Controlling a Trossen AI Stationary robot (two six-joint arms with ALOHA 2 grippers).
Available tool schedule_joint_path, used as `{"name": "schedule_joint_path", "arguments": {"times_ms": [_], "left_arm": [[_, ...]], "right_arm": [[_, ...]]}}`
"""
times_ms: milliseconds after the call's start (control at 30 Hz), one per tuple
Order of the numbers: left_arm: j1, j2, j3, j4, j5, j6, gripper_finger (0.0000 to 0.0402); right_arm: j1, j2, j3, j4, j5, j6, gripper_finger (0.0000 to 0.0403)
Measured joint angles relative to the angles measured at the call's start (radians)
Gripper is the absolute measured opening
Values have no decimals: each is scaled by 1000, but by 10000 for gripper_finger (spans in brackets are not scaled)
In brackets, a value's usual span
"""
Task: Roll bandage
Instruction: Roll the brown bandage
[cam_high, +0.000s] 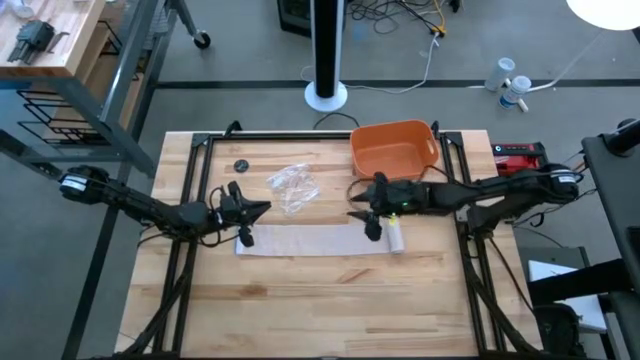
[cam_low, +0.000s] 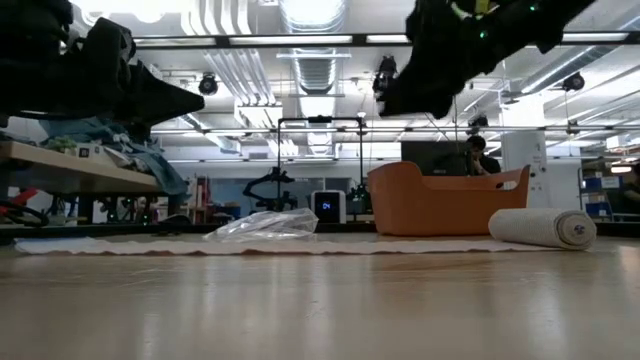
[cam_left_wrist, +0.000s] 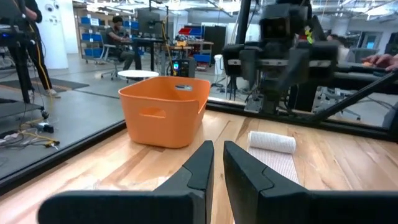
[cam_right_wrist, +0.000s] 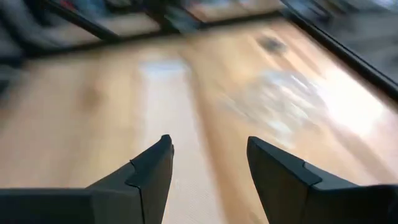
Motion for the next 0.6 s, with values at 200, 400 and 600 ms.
{"name": "schedule_joint_path", "arguments": {"times_ms": [200,400,600], "left_arm": [[0,0,0,-43,1,-67,27],[0,0,0,-48,1,-91,27],[0,0,0,-48,1,-90,27]], "right_arm": [[2,-21,48,-256,115,96,199],[8,-151,47,-630,116,335,199],[42,-289,46,-924,119,553,199]]}}
